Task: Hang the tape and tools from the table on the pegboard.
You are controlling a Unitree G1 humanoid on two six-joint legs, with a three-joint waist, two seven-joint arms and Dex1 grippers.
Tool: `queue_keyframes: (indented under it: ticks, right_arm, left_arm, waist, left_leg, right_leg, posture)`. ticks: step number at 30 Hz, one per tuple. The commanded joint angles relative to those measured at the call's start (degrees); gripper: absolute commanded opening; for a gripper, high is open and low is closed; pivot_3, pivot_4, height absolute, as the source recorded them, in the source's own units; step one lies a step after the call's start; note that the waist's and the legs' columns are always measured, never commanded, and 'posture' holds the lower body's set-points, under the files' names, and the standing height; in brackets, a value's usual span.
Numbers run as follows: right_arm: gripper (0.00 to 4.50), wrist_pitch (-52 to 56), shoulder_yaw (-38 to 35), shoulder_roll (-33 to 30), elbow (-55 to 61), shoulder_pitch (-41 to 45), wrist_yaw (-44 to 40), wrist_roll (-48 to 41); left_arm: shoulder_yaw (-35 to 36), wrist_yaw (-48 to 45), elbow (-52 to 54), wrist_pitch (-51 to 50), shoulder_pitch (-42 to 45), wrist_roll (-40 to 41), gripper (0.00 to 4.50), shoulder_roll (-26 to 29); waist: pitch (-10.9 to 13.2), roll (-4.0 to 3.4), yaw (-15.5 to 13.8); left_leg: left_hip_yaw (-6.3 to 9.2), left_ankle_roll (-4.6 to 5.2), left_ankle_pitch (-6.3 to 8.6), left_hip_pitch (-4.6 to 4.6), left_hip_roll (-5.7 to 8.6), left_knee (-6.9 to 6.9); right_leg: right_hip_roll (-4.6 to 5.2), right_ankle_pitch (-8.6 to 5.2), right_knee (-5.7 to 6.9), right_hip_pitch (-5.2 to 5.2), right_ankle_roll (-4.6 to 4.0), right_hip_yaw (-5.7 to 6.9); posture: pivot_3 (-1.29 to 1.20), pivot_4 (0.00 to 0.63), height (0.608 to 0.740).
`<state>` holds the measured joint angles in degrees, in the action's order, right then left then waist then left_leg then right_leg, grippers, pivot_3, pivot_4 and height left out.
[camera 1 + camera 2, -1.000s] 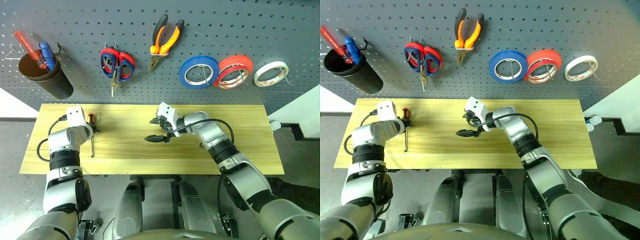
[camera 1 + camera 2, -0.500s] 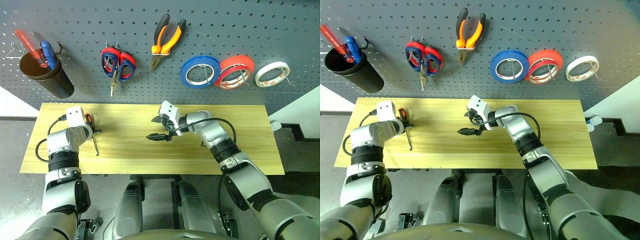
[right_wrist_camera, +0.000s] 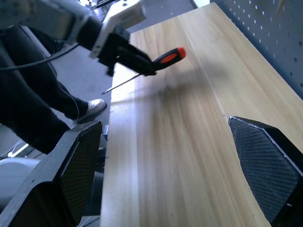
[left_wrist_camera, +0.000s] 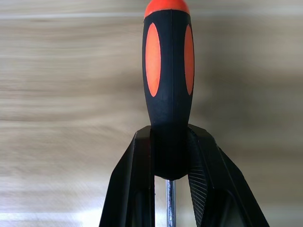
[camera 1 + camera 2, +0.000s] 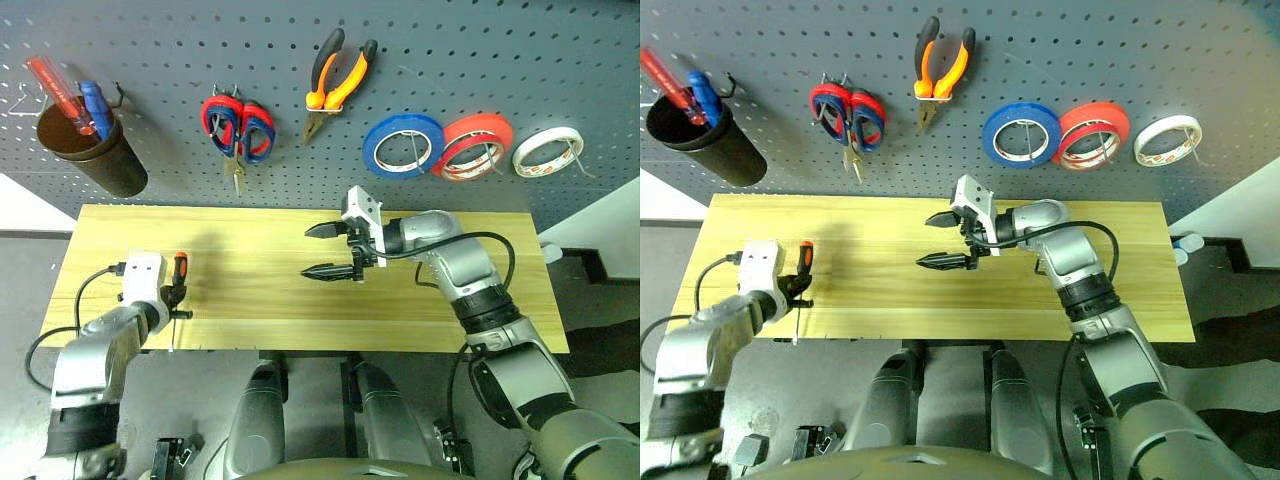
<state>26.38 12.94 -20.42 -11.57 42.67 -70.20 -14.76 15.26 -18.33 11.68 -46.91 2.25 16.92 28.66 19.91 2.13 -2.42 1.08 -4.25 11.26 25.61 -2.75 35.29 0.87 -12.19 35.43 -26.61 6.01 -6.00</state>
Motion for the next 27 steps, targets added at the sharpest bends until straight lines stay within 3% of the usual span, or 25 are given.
queue_keyframes:
  ticks: [1, 7, 15, 20, 27]
  right_arm:
    - [4.5, 1.5, -2.4, -2.5, 6.9, -1.4, -1.7, -3.9]
    - [4.5, 4.7, -6.3, -5.7, 10.9, -1.2, -1.1, -8.9]
    - [4.5, 6.9, -11.7, -7.9, 15.9, -1.7, 1.3, -14.3]
    - [4.5, 7.3, -13.2, -10.0, 17.0, -1.3, 1.7, -16.1]
    - [4.5, 6.5, -13.6, -12.7, 15.2, 1.6, 0.7, -17.3]
  left_arm:
    - [0.6, -4.4, 6.1, 9.9, -3.8, 0.2, 0.57, 0.6]
    - [0.8, -10.2, 8.3, 24.7, -8.6, 1.2, 0.57, -1.3]
    - [2.3, -14.0, 5.6, 46.8, -4.9, 1.9, 0.57, -5.1]
    - [3.9, -14.3, 3.8, 50.5, -2.2, 4.5, 0.57, -5.4]
    - [6.9, -10.7, 2.6, 48.3, 4.8, 6.4, 0.57, -3.1]
  waist:
    - [-0.8, 0.17, 0.0]
    - [-3.2, 0.39, 0.1]
    - [-6.5, 0.49, -0.1]
    - [-8.3, 0.44, 0.0]
    - [-9.5, 0.42, -0.1]
  left_leg:
    - [0.0, -0.02, -0.05, 0.05, -0.01, -0.08]
    - [-0.07, 0.0, -0.04, 0.05, -0.01, -0.14]
    - [-0.1, 0.02, -0.06, -0.15, -0.03, -0.07]
    - [-0.12, 0.07, -0.08, -0.3, -0.04, -0.04]
    - [-0.11, 0.36, -0.27, -0.35, -0.06, 0.11]
  right_leg:
    - [0.0, 0.04, -0.17, 0.01, -0.06, 0.01]
    - [0.04, 0.04, -0.4, 0.07, -0.06, 0.0]
    - [-0.02, 0.02, -0.37, 0.28, -0.16, 0.01]
    - [-0.07, 0.02, -0.34, 0.43, -0.18, -0.02]
    - [-0.14, 0.25, -0.25, 0.54, -0.2, -0.02]
  posture:
    - [0.22, 0.186, 0.74]
    - [0.22, 0.142, 0.74]
    - [0.23, 0.086, 0.74]
    - [0.23, 0.074, 0.74]
    - [0.24, 0.061, 0.74]
